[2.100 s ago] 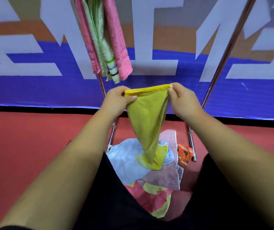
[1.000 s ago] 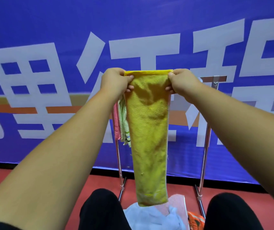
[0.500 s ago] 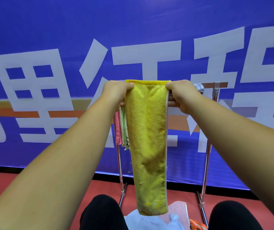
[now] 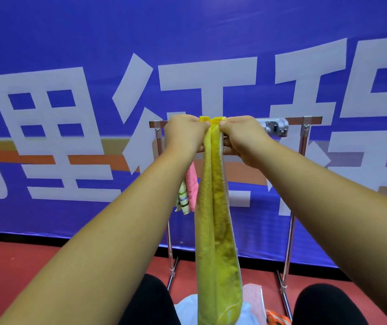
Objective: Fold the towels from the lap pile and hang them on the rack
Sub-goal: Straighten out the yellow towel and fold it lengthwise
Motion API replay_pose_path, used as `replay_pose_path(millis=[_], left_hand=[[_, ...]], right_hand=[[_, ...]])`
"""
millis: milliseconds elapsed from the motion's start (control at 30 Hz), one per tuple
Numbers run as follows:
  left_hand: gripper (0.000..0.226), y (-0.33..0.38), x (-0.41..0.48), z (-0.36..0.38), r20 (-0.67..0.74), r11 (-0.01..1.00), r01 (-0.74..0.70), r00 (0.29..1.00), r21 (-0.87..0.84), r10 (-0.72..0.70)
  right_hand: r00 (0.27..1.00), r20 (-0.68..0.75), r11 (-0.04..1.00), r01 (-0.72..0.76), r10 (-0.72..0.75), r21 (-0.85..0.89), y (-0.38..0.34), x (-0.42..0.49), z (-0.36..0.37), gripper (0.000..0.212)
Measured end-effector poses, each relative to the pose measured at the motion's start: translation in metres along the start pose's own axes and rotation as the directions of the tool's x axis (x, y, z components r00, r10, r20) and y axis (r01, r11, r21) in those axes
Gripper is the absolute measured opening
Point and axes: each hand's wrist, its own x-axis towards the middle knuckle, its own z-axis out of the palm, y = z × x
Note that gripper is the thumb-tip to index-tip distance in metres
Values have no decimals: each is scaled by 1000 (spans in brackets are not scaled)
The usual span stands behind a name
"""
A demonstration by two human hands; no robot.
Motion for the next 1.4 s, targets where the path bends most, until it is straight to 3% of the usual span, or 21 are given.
replay_pose_path(millis=[133,433,567,733,900,1067,1233,1333,1400], left_hand=[[17,1,-3,4,-2,993,-71,997,93,72],[25,3,-12,12,121,994,-78,990,79,68],[29,-5,-7,16,78,992,-111,991,62,106],[5,-6,-5,17,-8,984,-176,984,16,176],[23,-5,1,23,5,977,-204,979,55,204],[60,-14,4,21,8,992,-121,993,19,121],[90,-35,5,12,218,993,60,975,-106,-36],[67,-49,-1,11,431,969,170,899,-176,-80],[51,-60,-8,12,502,949,238,858,-209,-104]], right_hand=[[999,-36,996,38,-41,-82,-2,-3,2,31],[989,-81,956,95,-122,-278,-4,-10,5,39],[988,-73,971,121,-138,-204,-3,-10,4,38],[989,-13,984,143,-145,-104,-7,-11,4,35],[990,-54,990,130,-133,-55,-9,-8,-3,24],[995,-62,996,77,-75,35,-6,0,-12,26],[999,-21,988,52,-49,143,-1,5,-22,30],[999,9,979,49,-52,200,2,6,-25,32],[999,14,974,41,-45,221,3,6,-26,33]])
